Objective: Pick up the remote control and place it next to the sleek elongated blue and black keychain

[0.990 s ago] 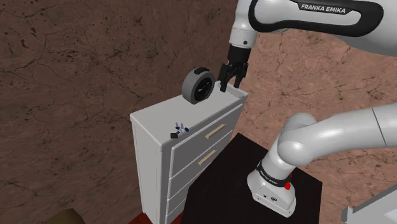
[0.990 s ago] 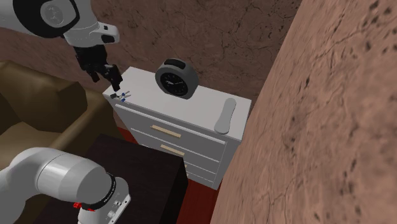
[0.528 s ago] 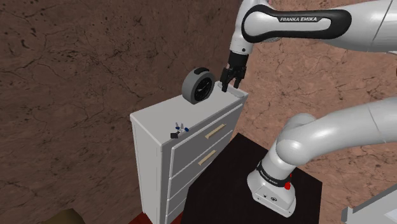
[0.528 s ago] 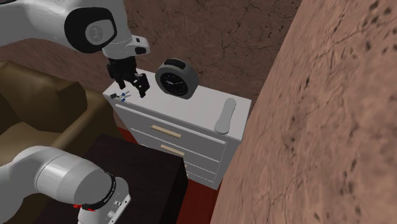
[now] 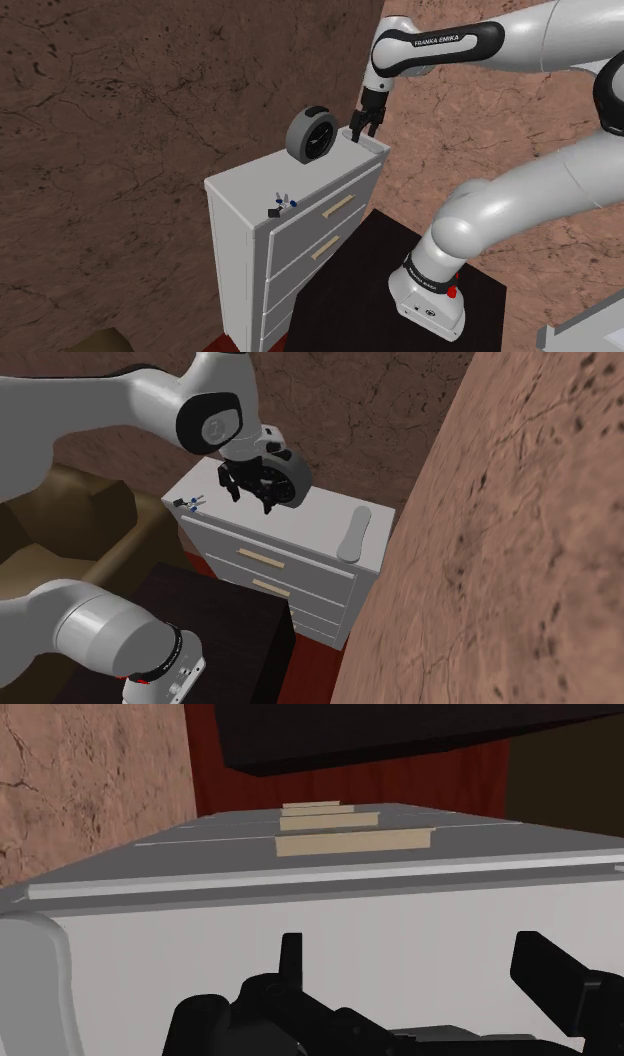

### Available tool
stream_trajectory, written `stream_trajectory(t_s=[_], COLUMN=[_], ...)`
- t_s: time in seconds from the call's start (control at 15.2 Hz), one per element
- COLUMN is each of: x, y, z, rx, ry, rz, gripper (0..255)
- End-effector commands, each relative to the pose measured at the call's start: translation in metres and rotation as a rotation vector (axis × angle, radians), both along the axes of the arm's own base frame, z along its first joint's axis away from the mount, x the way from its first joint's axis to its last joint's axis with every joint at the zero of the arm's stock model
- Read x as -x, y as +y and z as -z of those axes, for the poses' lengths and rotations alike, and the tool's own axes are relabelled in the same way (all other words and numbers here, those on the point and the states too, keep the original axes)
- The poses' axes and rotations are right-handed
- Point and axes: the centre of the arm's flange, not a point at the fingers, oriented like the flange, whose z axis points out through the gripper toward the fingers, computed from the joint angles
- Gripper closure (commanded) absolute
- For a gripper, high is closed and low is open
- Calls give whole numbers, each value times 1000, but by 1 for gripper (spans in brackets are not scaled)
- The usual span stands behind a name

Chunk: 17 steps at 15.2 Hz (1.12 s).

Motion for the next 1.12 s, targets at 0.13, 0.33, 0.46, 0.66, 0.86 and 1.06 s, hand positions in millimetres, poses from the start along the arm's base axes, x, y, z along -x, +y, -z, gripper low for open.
stream_trajectory(t_s=[0.13,0.33,0.46,0.66,0.86,1.06], x=[-15,-27,-35,-47,-59,-72], y=[-44,-77,-99,-133,-167,-200], z=[19,34,43,57,70,83], rx=[12,20,25,33,41,49], ry=[-8,-14,-17,-23,-28,-34], rz=[-4,-6,-7,-9,-11,-13], gripper=[0,0,0,0,0,0])
